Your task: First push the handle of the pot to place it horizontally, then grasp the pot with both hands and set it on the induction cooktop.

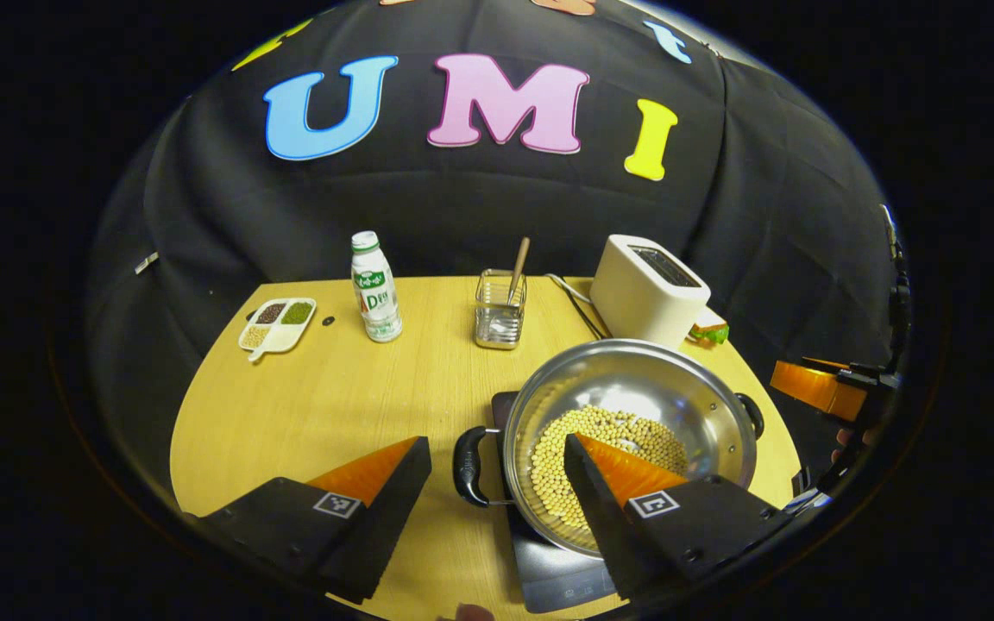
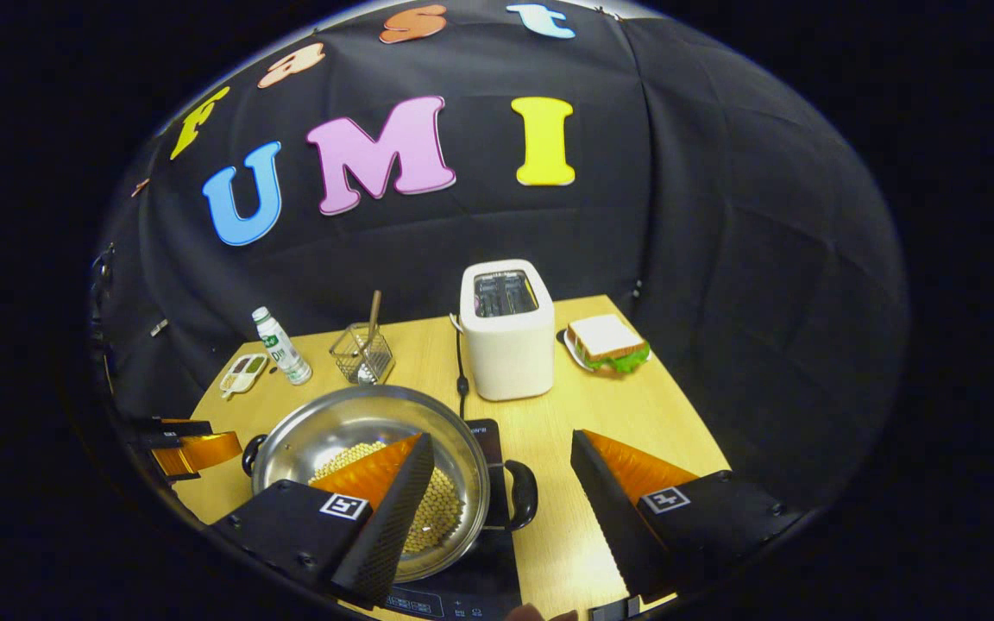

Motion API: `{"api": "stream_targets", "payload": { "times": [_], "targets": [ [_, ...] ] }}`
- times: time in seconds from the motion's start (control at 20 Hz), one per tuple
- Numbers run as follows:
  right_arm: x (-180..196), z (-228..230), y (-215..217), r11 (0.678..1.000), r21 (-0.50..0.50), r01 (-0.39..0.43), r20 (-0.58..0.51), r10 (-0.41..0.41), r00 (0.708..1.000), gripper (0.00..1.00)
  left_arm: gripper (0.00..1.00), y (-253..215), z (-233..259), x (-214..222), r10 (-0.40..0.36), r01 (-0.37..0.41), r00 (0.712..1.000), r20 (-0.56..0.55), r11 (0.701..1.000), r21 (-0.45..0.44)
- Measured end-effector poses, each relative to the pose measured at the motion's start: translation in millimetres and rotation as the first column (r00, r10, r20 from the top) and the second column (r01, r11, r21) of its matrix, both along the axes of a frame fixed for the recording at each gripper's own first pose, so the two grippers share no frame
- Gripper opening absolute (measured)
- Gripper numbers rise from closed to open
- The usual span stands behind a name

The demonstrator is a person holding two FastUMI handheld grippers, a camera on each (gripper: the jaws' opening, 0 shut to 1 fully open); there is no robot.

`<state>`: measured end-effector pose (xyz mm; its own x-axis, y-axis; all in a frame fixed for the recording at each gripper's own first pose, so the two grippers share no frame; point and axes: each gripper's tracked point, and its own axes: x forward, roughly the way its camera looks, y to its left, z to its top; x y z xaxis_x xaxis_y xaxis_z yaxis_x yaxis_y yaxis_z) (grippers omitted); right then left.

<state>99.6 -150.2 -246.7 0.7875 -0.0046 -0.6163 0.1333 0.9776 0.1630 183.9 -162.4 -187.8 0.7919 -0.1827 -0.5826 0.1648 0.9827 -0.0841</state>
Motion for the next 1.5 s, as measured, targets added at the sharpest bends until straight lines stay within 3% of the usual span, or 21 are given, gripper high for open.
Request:
{"api": "stream_targets", "payload": {
  "times": [0.35, 0.6, 0.8, 1.1, 1.5],
  "targets": [
    [-16, 97, 16, 1.000, -0.013, 0.004, 0.187, -0.002, 0.982, 0.98, 0.96, 10, 96, -30, 0.012, -0.006, 0.974, 0.224, 0.999, -0.031],
    [-37, 157, 30, 0.999, -0.036, -0.002, 0.319, 0.013, 0.948, 0.98, 0.96, 13, 142, -66, 0.001, 0.014, 0.943, 0.333, 0.999, -0.042],
    [-55, 182, 35, 0.995, -0.096, 0.022, 0.406, 0.019, 0.914, 0.98, 0.96, 27, 169, -97, 0.023, -0.017, 0.905, 0.424, 1.000, -0.018],
    [-85, 214, 43, 0.988, -0.145, 0.050, 0.490, 0.028, 0.871, 0.98, 0.96, 29, 185, -136, 0.037, -0.030, 0.873, 0.487, 0.999, -0.022],
    [-106, 226, 72, 0.990, -0.144, -0.006, 0.493, 0.077, 0.867, 0.97, 0.96, 36, 179, -152, 0.063, -0.038, 0.884, 0.463, 0.997, -0.064]
  ]
}}
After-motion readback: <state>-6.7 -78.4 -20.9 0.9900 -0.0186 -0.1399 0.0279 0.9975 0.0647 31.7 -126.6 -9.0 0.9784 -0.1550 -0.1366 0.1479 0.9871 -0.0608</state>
